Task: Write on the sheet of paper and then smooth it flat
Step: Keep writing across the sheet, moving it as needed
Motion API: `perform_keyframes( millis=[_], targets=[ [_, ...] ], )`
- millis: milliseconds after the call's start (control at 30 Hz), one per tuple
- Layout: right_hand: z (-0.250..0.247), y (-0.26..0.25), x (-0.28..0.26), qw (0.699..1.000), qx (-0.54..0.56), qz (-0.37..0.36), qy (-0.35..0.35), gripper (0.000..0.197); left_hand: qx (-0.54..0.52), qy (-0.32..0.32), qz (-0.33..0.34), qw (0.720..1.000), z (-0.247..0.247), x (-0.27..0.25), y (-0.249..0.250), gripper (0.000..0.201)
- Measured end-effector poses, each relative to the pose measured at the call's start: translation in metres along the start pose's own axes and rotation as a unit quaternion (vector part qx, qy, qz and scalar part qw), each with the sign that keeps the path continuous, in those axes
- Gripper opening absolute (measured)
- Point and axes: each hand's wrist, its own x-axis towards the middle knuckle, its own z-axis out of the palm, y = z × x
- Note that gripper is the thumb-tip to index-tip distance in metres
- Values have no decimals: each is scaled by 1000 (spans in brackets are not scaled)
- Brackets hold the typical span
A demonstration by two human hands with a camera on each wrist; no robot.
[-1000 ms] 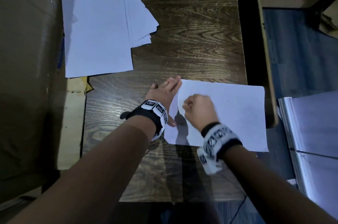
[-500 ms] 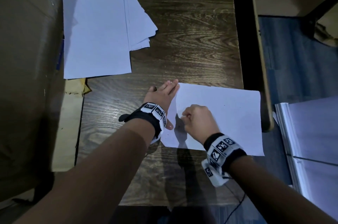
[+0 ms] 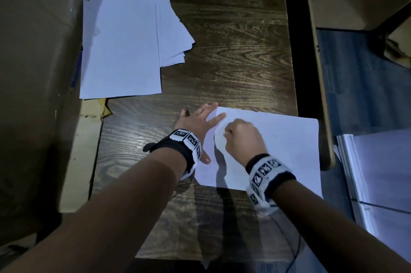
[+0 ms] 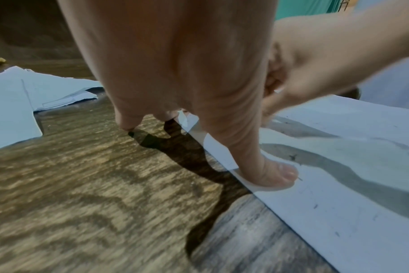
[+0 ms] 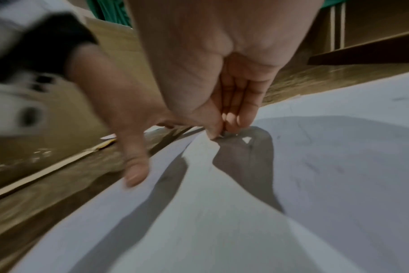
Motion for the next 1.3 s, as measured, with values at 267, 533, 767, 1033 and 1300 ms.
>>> perform_keyframes(
  millis=[267,533,767,1033,1300],
  targets=[
    [8,-4,-37,999,22,-3,-24,17,0,7,0,1000,2,0,0,145],
    [-7,-3,23,994,59,68,59,13,-8,-5,-6,1000,0,-1,0,147],
    [1,2,-21,999,30,6,-20,14,-7,-5,-3,1000,-2,-2,1,145],
    [-4,8,-5,996,66,58,32,13,-4,-16,-19,1000,-4,0,9,149],
    [-19,21,29,994,51,91,43,17,-25,-17,-12,999,-4,4,13,145]
  ],
)
